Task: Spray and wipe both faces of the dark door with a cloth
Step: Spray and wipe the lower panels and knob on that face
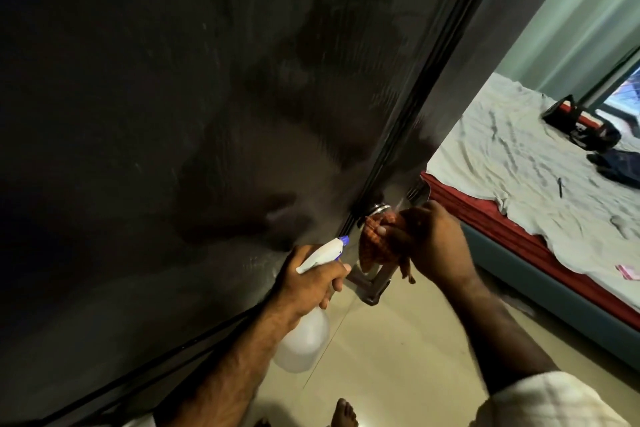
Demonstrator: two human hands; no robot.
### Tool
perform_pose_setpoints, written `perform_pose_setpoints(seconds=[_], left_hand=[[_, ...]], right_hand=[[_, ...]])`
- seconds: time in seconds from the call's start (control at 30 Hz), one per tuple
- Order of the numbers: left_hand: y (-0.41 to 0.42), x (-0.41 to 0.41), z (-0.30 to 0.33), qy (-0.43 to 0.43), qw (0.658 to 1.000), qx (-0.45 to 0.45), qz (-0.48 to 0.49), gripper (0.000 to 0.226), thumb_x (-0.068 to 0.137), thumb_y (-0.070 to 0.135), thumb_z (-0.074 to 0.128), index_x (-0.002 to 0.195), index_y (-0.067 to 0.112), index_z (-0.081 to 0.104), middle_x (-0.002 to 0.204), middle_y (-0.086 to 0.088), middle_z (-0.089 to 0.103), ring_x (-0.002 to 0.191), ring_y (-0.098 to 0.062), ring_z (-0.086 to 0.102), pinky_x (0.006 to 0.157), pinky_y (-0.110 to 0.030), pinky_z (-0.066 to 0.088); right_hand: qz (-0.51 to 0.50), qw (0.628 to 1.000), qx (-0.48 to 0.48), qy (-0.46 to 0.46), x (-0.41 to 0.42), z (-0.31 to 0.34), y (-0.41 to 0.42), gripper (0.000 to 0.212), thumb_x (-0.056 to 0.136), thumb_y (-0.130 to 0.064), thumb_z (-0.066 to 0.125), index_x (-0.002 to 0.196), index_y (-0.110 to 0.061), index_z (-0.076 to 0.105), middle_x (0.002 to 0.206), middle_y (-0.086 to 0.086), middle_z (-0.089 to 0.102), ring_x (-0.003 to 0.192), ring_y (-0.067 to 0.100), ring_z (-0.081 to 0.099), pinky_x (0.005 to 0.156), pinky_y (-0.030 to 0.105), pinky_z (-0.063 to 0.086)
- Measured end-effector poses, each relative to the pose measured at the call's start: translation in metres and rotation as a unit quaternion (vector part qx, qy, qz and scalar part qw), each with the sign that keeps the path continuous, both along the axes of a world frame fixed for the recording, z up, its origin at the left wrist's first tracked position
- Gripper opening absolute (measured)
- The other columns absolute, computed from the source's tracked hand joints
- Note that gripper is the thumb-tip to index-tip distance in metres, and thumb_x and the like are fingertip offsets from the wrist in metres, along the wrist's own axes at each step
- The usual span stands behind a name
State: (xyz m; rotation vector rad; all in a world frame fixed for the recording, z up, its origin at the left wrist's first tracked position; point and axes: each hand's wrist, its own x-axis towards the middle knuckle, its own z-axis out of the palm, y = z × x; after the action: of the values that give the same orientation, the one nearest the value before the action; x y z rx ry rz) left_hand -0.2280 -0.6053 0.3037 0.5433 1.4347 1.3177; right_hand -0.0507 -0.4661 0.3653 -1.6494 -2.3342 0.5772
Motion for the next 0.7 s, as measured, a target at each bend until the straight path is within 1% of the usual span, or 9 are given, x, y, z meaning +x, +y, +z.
perform_pose_setpoints(seconds=[0.1,0.2,0.3,0.4,0.43,0.5,0.53,0.6,0.7], left_hand=[[0.004,0.002,-0.001,0.003,1.0,-0.008,-0.005,0.028,0.089,0.012,0.078,0.113,0.011,0.062,0.066,-0.009,0.067,0.043,-0.013,0.047,0.045,-0.029,0.041],[0.007,0.005,0.0,0.013,1.0,-0.009,-0.007,0.027,0.09,0.012,0.078,0.113,0.01,0.065,0.067,-0.009,0.066,0.045,-0.014,0.047,0.046,-0.029,0.042],[0.007,0.006,0.0,0.007,1.0,-0.011,0.007,0.026,0.089,0.012,0.077,0.113,0.011,0.065,0.069,-0.011,0.067,0.048,-0.016,0.047,0.048,-0.029,0.041],[0.006,0.007,-0.001,0.005,1.0,-0.014,0.017,0.029,0.088,0.013,0.078,0.114,0.014,0.065,0.07,-0.011,0.068,0.05,-0.017,0.049,0.05,-0.031,0.043],[0.006,0.008,-0.001,0.007,1.0,-0.017,0.018,0.03,0.087,0.014,0.078,0.114,0.015,0.065,0.07,-0.011,0.068,0.051,-0.018,0.049,0.051,-0.032,0.043],[0.007,0.01,-0.002,0.012,0.999,-0.022,0.026,0.028,0.087,0.014,0.078,0.112,0.015,0.065,0.071,-0.012,0.068,0.053,-0.02,0.049,0.052,-0.032,0.043],[0.009,0.012,-0.002,0.016,0.999,-0.022,0.036,0.027,0.087,0.013,0.078,0.111,0.013,0.065,0.07,-0.013,0.068,0.053,-0.02,0.049,0.051,-0.031,0.043],[0.013,0.014,-0.001,0.019,0.998,-0.025,0.059,0.022,0.087,0.011,0.078,0.105,0.011,0.065,0.069,-0.014,0.067,0.053,-0.02,0.049,0.049,-0.03,0.041],[0.019,0.02,0.004,0.02,0.994,-0.025,0.102,0.022,0.087,0.008,0.078,0.102,0.006,0.062,0.068,-0.016,0.065,0.05,-0.023,0.046,0.048,-0.03,0.038]], right_hand=[[0.021,0.988,0.119,-0.097,-0.012,-0.011,-0.011,0.05,0.102,-0.06,0.056,0.13,-0.022,0.069,0.124,0.004,0.065,0.119,0.033,0.057,0.092,0.043,0.049],[-0.007,0.979,0.142,-0.143,-0.033,-0.016,-0.024,0.067,0.1,-0.063,0.044,0.146,-0.015,0.053,0.151,0.018,0.048,0.134,0.043,0.048,0.108,0.057,0.045],[0.032,0.98,0.166,-0.106,-0.046,-0.026,-0.037,0.087,0.088,-0.046,0.081,0.156,-0.01,0.041,0.153,0.022,0.037,0.123,0.042,0.056,0.095,0.055,0.06],[0.093,0.961,0.194,-0.172,-0.04,-0.04,-0.032,0.114,0.047,-0.051,0.106,0.138,-0.002,0.06,0.131,0.023,0.058,0.105,0.04,0.068,0.08,0.05,0.067],[0.105,0.955,0.203,-0.192,-0.039,-0.043,-0.028,0.106,0.054,-0.054,0.103,0.138,-0.002,0.062,0.133,0.024,0.061,0.111,0.043,0.068,0.086,0.052,0.065],[0.124,0.942,0.22,-0.221,-0.043,-0.046,-0.027,0.077,0.094,-0.061,0.069,0.149,-0.009,0.058,0.15,0.023,0.053,0.137,0.044,0.053,0.11,0.055,0.053],[0.122,0.944,0.21,-0.222,-0.046,-0.047,-0.028,0.075,0.1,-0.061,0.055,0.154,-0.009,0.053,0.155,0.024,0.048,0.144,0.045,0.045,0.118,0.055,0.046],[0.088,0.956,0.178,-0.214,-0.053,-0.049,-0.03,0.085,0.096,-0.059,0.059,0.155,0.0,0.044,0.151,0.029,0.048,0.141,0.047,0.048,0.115,0.053,0.047],[0.067,0.97,0.169,-0.162,-0.053,-0.047,-0.015,0.077,0.093,-0.051,0.072,0.147,-0.003,0.045,0.131,0.019,0.051,0.118,0.035,0.059,0.093,0.041,0.058]])
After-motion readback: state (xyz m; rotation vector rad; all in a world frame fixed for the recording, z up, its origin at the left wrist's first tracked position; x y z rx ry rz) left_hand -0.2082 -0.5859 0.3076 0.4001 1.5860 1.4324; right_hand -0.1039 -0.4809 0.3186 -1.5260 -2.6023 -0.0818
